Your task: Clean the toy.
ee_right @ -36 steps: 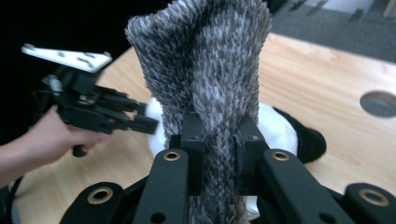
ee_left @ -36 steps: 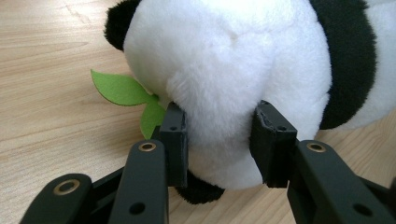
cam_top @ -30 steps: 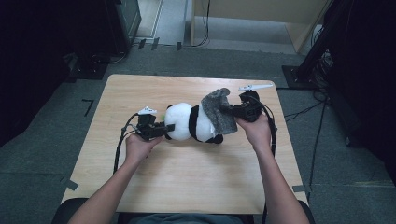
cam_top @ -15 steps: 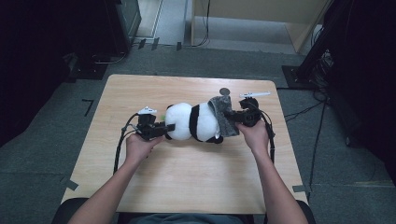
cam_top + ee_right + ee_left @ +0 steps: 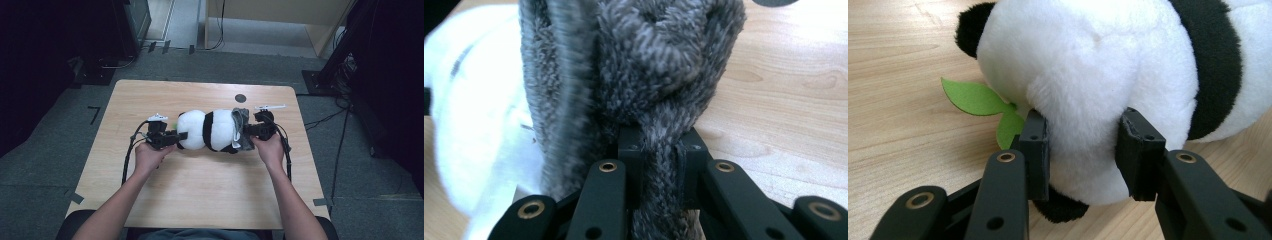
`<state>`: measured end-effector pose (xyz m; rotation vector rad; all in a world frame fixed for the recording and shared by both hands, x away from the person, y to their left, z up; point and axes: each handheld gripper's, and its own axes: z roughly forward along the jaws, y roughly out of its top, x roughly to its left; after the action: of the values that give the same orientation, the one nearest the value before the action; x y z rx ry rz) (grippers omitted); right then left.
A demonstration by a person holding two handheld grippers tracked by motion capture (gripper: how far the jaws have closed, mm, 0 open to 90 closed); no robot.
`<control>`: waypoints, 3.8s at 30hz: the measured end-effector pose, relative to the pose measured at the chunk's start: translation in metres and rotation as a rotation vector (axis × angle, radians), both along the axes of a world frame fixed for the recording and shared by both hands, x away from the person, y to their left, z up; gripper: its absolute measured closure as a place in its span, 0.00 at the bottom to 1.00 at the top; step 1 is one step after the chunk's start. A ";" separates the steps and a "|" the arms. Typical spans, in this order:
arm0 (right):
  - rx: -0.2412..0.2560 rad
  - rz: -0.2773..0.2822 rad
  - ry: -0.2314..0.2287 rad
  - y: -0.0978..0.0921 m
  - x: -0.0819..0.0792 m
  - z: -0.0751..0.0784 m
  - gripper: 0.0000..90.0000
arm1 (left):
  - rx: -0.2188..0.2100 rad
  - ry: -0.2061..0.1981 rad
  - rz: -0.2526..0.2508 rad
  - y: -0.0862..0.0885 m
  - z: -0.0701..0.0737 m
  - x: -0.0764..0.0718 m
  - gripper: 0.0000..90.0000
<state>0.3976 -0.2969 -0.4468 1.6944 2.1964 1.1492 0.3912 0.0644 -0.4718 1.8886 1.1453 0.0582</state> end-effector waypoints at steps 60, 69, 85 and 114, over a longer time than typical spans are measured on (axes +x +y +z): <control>0.035 0.273 -0.187 0.065 -0.045 0.089 0.88 | 0.012 -0.013 -0.009 0.000 -0.001 0.000 0.68; 0.019 0.386 -0.189 0.112 -0.050 0.072 0.88 | 0.013 -0.007 -0.009 0.000 -0.001 0.000 0.68; -0.039 0.376 -0.159 0.145 -0.027 0.014 0.88 | 0.001 -0.002 0.015 -0.005 0.002 -0.005 0.70; -0.088 0.295 -0.192 0.096 -0.034 0.034 0.88 | 0.037 -0.014 -0.017 -0.008 0.003 -0.003 0.75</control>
<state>0.3636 -0.2012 -0.4125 1.1988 2.3862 1.2007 0.3882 0.0564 -0.4684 1.9275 1.1259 0.0832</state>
